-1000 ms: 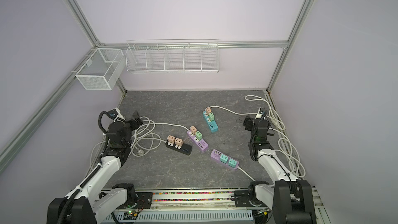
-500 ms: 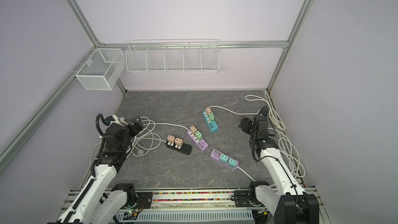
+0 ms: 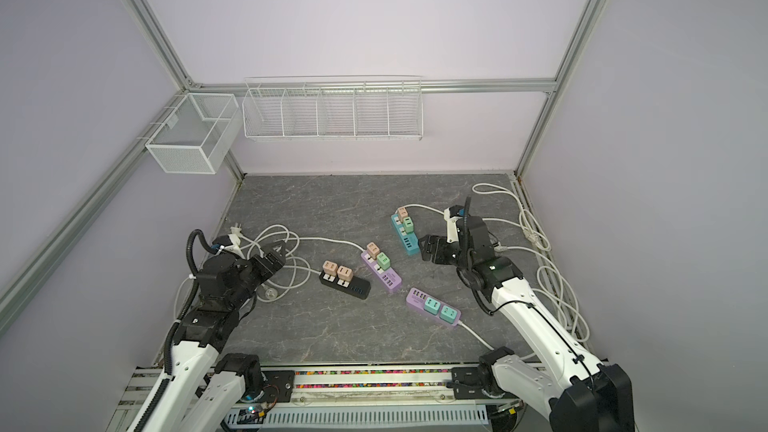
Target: Pull the plug off the socket
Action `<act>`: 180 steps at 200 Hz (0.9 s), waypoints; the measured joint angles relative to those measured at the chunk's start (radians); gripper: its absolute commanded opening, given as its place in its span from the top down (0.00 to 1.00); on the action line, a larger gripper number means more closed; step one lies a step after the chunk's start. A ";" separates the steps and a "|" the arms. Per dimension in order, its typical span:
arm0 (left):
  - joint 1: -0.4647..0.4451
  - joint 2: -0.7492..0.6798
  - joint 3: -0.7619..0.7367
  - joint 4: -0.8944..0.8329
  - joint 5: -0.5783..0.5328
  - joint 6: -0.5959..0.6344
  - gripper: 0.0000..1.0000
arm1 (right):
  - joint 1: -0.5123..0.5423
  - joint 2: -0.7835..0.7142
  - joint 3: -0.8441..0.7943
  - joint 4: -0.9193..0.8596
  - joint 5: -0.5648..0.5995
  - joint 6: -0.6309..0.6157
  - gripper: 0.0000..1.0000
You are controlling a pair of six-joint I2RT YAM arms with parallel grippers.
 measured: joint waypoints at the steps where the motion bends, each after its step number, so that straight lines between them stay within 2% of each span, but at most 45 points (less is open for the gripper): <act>1: -0.002 0.000 0.000 -0.002 0.000 0.000 0.01 | 0.003 0.001 0.000 -0.001 0.000 0.000 0.12; 34: -0.071 -0.029 0.000 -0.066 0.008 -0.037 0.06 | 0.137 0.034 0.008 -0.022 -0.016 -0.021 0.12; 69: -0.103 -0.051 -0.015 -0.095 0.043 -0.076 0.11 | 0.273 0.097 0.019 -0.027 -0.024 -0.034 0.12; 83: -0.123 -0.060 -0.036 -0.108 0.058 -0.089 0.17 | 0.328 0.135 0.034 -0.030 -0.027 -0.044 0.12; 114: -0.177 -0.086 -0.088 -0.137 0.084 -0.120 0.23 | 0.435 0.207 0.081 -0.023 -0.030 -0.066 0.12; 149: -0.214 -0.090 -0.148 -0.129 0.113 -0.150 0.28 | 0.513 0.320 0.124 -0.005 -0.017 -0.075 0.11; 180: -0.222 -0.053 -0.182 -0.093 0.134 -0.162 0.32 | 0.535 0.449 0.177 0.011 0.017 -0.089 0.11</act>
